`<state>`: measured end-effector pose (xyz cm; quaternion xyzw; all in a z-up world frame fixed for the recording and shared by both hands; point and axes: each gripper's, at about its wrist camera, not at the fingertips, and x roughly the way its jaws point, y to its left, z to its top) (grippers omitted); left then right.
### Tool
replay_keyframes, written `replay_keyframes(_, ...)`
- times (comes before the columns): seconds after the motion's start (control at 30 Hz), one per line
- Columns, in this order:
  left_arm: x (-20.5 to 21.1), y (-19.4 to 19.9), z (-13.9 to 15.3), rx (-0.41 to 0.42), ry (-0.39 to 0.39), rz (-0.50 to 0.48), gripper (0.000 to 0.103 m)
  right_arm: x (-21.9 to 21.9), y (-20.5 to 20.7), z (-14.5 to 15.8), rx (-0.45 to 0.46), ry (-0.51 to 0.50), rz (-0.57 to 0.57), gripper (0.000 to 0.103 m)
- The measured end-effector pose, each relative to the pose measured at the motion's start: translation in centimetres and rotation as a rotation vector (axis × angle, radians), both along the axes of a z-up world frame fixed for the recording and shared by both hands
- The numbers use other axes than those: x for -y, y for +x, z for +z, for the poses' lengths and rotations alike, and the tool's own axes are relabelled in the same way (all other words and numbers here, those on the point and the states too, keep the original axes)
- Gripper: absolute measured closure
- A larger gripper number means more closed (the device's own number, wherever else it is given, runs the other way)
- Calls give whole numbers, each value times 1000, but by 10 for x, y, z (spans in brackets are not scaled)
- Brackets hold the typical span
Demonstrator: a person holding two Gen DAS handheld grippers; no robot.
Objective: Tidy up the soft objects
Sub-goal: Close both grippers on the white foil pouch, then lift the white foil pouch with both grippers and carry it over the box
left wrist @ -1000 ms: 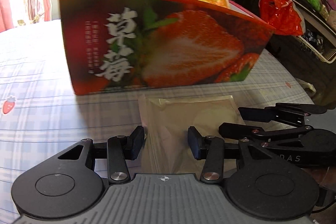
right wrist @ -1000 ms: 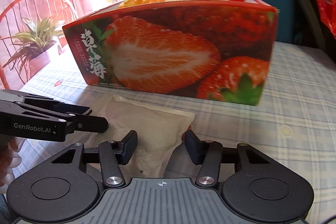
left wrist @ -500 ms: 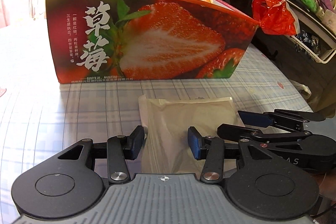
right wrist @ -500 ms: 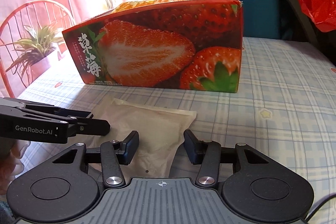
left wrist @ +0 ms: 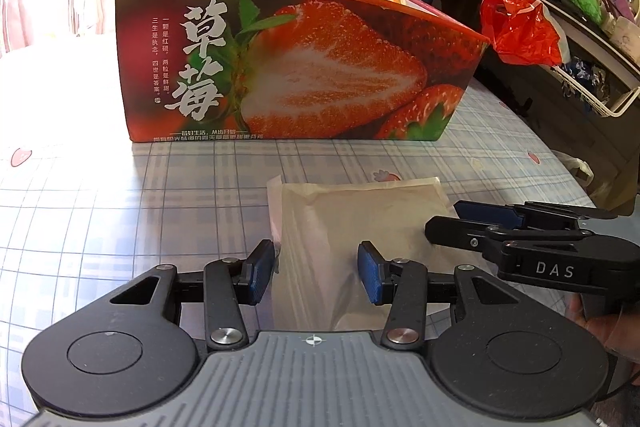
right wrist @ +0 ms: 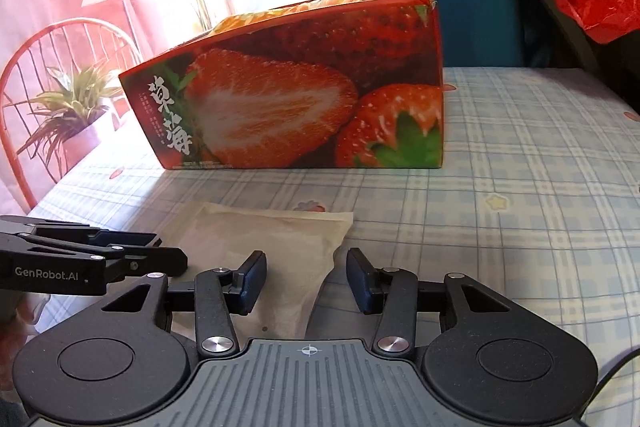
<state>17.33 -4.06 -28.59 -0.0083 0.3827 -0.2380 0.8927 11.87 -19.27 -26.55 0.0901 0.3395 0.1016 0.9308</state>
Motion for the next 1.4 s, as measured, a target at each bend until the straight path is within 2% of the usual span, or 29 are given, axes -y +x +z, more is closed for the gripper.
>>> replay_keyframes(0.37,-1,-2,-1,4,-5,-1,54,-13,2,0,-15,-60,40,60)
replay_keyframes(0.67,-3,-3,-1,0,-7,-3,54,-13,3,1,-40,-71,21,63)
replay_keyframes(0.8,-5,-4,1,-6,14,13,51,-15,1,3,-57,-122,15,63)
replay_keyframes(0.93,-7,-3,1,-8,18,17,48,-17,1,3,-74,-132,9,62)
replay_keyframes(1.03,-6,2,0,-33,-38,-17,44,-17,2,3,-76,-107,20,63)
replay_keyframes(1.17,-12,8,-5,-69,-130,-6,43,-18,6,2,-82,-55,28,64)
replay_keyframes(1.23,-16,11,-6,-85,-169,7,48,-18,9,1,-87,3,35,70)
replay_keyframes(1.27,-18,13,-7,-96,-189,11,50,-20,10,1,-88,16,30,78)
replay_keyframes(1.4,-24,15,-8,-102,-210,37,54,-24,14,1,-91,18,32,87)
